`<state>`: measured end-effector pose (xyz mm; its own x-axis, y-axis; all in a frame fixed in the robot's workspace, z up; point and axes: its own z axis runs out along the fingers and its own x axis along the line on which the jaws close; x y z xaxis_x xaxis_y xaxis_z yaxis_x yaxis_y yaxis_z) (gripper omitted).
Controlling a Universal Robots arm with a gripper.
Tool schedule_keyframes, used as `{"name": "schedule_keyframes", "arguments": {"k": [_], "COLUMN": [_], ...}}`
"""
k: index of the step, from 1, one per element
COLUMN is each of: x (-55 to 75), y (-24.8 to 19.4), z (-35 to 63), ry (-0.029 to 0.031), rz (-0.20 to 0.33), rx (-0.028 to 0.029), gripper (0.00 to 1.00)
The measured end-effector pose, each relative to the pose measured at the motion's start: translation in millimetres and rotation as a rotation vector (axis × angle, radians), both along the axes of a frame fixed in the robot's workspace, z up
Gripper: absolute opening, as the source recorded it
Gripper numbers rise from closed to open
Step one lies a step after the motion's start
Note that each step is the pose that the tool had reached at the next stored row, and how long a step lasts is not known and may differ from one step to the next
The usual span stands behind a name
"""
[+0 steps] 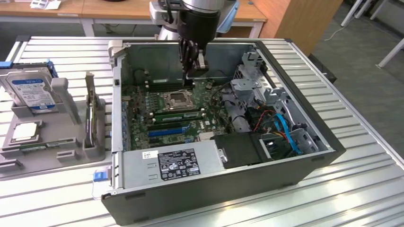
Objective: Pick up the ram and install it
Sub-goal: 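Press down the ram until it locks into place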
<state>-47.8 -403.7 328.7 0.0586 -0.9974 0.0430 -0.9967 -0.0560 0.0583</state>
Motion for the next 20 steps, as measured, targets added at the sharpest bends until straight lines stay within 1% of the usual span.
{"name": "schedule_keyframes", "arguments": {"k": [9, 20], "x": [0.0, 0.0], "y": [0.0, 0.0], "z": [-1.2, -0.9], "ry": [0.0000, -0.0001], "rz": [-0.164, -0.351], "rx": [0.0002, 0.0000], "gripper": [0.11, 0.11]}}
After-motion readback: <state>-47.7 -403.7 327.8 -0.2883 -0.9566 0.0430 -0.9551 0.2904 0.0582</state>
